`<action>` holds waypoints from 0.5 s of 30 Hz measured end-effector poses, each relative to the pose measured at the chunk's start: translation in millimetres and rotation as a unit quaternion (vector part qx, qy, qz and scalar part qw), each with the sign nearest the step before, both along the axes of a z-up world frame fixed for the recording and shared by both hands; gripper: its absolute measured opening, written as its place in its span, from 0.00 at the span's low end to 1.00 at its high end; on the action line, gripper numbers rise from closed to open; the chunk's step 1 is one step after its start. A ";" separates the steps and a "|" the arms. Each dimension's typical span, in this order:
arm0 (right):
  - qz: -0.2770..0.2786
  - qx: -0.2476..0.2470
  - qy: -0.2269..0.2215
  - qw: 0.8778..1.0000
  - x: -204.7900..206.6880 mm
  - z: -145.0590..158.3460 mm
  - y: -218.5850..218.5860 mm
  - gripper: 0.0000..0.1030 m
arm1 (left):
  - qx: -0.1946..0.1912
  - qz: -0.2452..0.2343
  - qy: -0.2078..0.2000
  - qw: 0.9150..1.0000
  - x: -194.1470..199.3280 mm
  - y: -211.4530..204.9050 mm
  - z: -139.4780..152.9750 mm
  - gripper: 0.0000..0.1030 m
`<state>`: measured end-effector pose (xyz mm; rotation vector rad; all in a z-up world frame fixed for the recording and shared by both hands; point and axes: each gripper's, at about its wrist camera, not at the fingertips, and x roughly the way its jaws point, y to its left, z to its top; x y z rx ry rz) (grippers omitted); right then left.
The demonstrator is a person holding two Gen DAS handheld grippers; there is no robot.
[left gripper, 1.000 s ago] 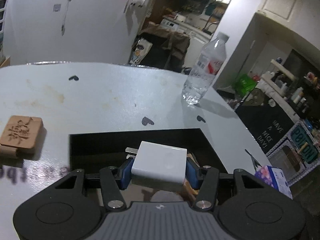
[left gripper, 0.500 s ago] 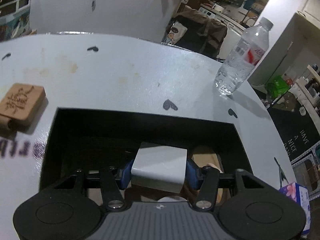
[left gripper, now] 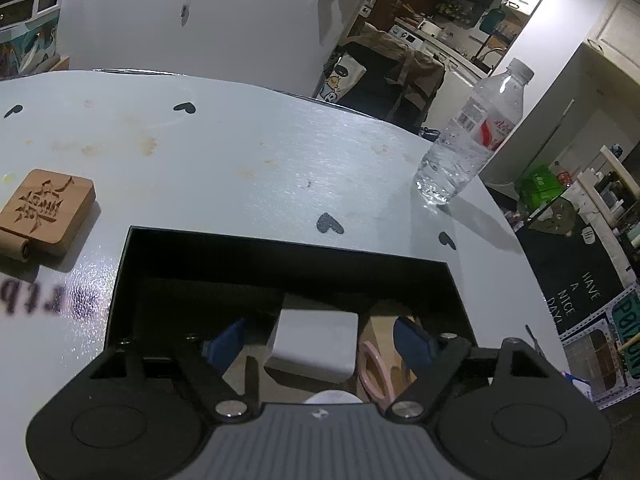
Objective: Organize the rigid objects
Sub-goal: 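Carry the white plug adapter with the left tool into the box and release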
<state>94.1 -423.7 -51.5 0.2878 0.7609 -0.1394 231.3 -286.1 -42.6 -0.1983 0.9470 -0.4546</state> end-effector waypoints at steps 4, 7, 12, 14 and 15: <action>0.000 0.000 0.000 1.000 0.1 -0.1 -0.2 0.08 | -0.002 -0.010 -0.005 1.000 -7.2 -1.0 6.2 0.85; 0.000 0.000 0.000 1.000 0.1 -0.1 -0.3 0.08 | -0.006 -0.019 -0.013 1.000 -14.5 -1.3 13.2 0.91; 0.000 0.001 0.000 1.000 0.0 -0.2 -0.5 0.08 | -0.012 -0.034 -0.030 0.999 -28.4 -0.6 26.4 0.97; 0.000 0.001 -0.001 1.000 0.0 -0.3 -0.5 0.08 | -0.014 -0.040 -0.033 0.999 -33.7 0.0 30.8 0.98; -0.001 0.001 -0.001 1.000 -0.1 -0.2 -0.5 0.08 | -0.015 -0.043 -0.036 0.998 -36.1 0.4 32.2 0.98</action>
